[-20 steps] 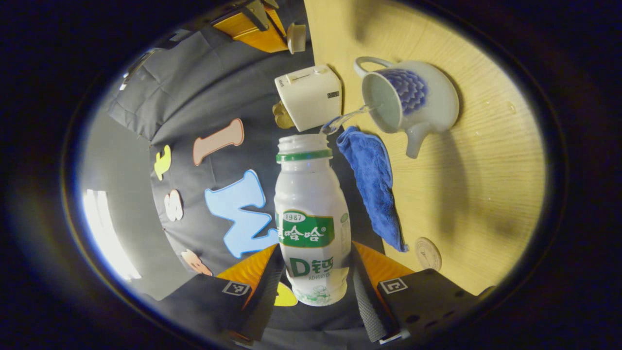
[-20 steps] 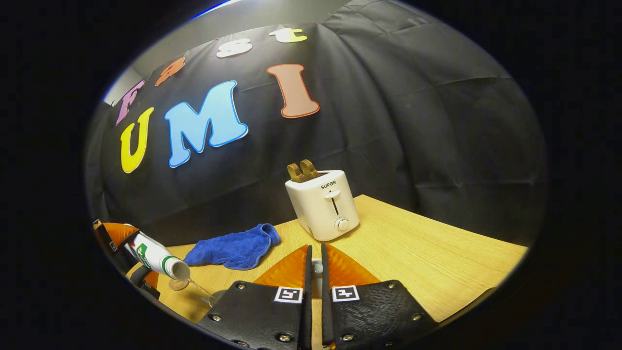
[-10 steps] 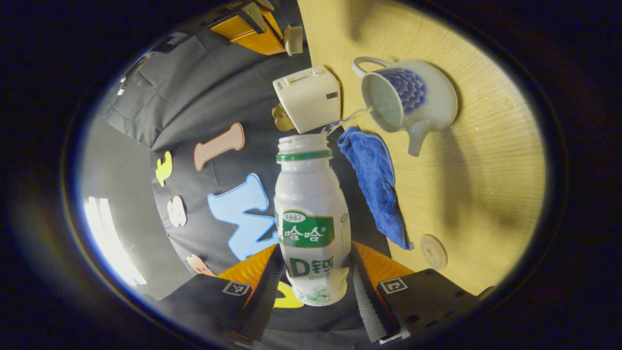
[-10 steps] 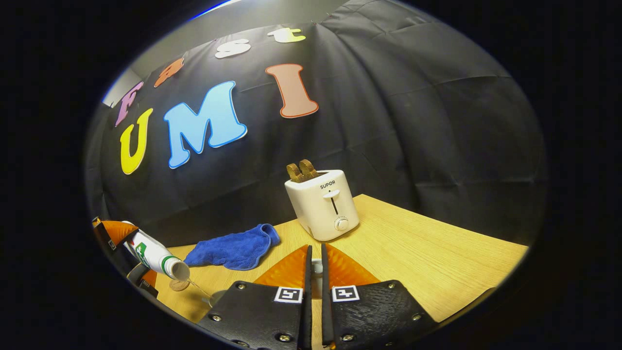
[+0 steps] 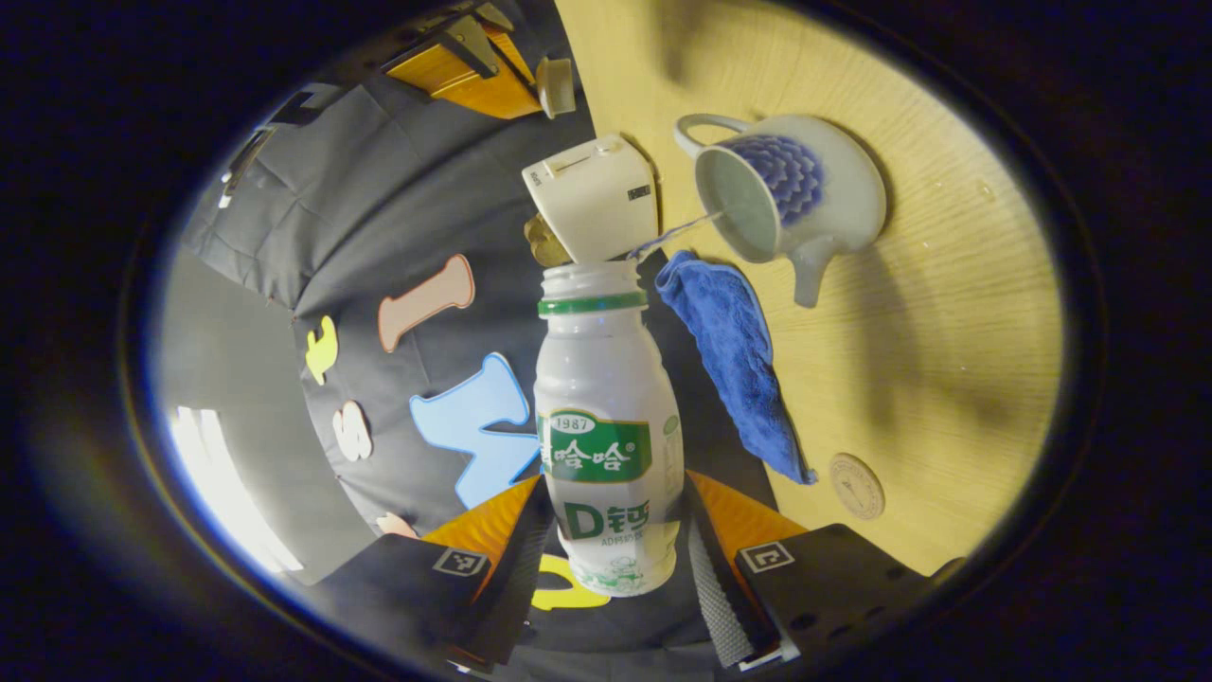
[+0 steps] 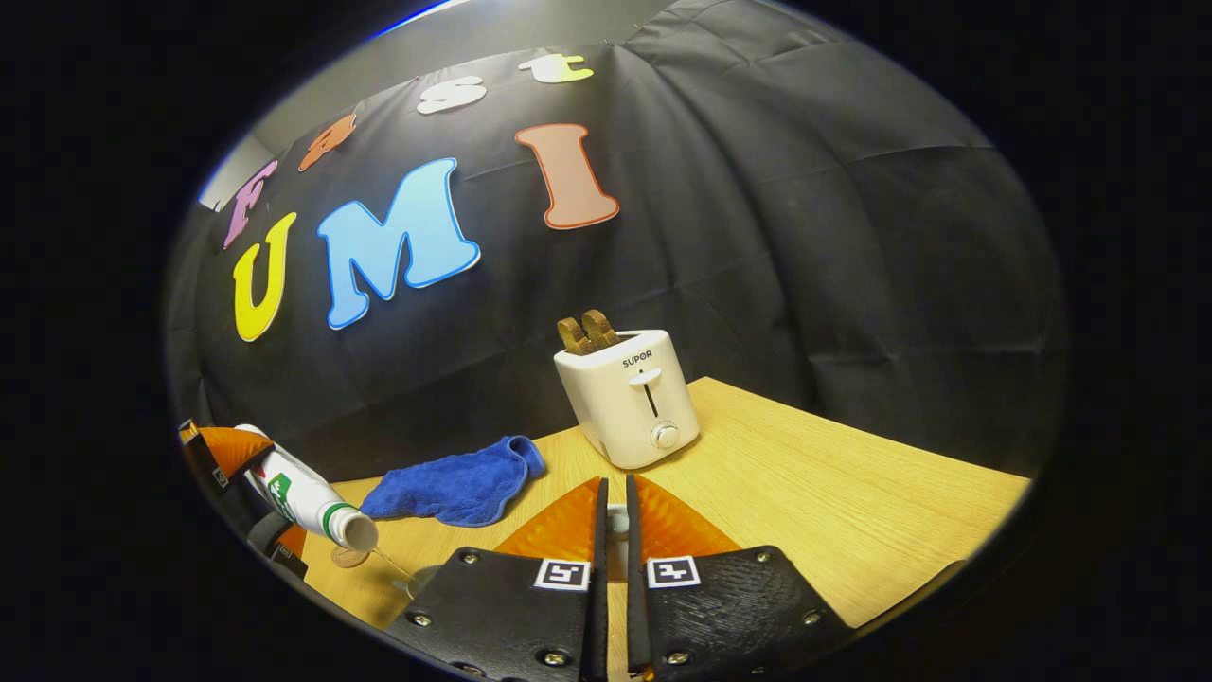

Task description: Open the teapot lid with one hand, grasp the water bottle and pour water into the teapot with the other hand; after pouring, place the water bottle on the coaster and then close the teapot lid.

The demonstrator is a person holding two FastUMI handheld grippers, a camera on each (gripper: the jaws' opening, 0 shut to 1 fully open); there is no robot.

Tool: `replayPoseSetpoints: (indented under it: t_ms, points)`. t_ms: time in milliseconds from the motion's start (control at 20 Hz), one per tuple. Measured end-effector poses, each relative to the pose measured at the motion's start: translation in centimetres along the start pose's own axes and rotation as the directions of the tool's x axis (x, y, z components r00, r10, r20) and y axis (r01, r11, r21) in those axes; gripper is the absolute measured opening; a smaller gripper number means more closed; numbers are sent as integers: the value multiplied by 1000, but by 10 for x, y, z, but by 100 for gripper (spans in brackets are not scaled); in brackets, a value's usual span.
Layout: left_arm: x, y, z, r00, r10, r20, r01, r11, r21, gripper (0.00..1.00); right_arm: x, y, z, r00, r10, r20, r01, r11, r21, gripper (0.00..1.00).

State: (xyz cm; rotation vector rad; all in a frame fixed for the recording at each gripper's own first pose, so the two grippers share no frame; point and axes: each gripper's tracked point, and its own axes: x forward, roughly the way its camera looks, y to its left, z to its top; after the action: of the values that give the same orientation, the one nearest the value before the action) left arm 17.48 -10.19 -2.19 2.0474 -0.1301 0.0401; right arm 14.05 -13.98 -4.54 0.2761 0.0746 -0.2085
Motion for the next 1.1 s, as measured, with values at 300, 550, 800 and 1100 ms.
replayPoseSetpoints:
  t_ms: [300, 550, 800, 1100]
  points:
    - [0, 3, 2, 1000, 11, 14, -11, 999, 40, 81, 0, -1, 0, 1000, 0, -1, 0, 1000, -2, 8]
    - [3, 6, 8, 1000, 14, 27, -17, 996, 87, 81, -1, -1, 0, 1000, 5, -4, -5, 1000, 11, 8]
    - [5, 13, 18, 999, 22, 49, -28, 991, 127, 82, 0, -1, 0, 1000, 10, -5, -10, 1000, 20, 8]
    - [5, 18, 22, 997, 37, 63, -47, 986, 160, 81, 1, -1, -1, 1000, 12, -6, -12, 1000, 21, 7]
